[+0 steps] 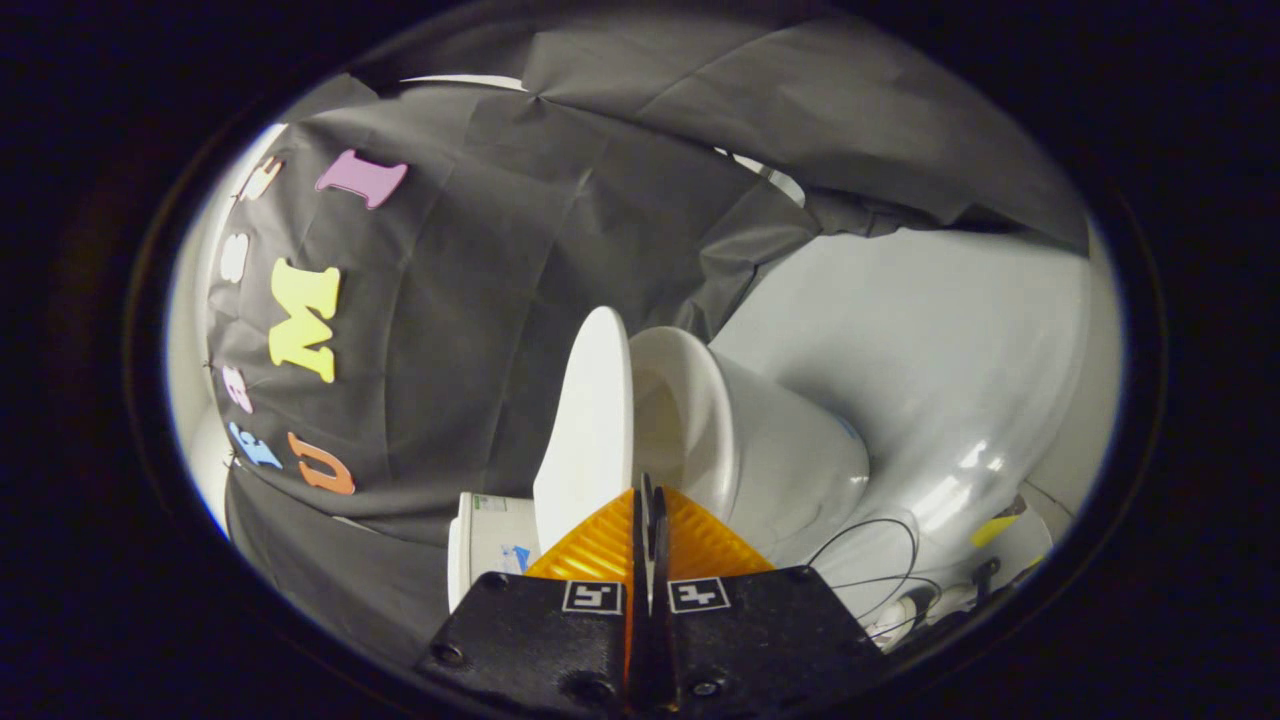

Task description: Open the toilet lid.

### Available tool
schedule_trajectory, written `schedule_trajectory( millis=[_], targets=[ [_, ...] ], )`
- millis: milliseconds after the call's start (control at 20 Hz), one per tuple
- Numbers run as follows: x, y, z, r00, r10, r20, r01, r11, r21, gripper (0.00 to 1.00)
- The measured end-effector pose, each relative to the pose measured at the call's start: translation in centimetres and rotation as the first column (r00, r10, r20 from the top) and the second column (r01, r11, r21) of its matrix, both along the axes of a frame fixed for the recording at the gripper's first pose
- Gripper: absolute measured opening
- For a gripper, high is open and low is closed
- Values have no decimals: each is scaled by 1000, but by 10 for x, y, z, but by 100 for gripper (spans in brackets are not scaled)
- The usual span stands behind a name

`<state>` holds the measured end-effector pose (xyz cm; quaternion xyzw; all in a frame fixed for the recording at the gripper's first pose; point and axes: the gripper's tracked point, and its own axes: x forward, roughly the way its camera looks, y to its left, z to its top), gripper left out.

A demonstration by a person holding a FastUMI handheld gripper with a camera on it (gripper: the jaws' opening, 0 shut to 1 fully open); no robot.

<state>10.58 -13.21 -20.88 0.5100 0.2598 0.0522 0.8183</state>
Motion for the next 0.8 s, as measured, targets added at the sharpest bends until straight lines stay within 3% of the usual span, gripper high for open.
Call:
schedule_trajectory(
  millis=[800],
  targets=[
    [-14,30,69,994,13,109,-1,994,-110,4]
  ],
)
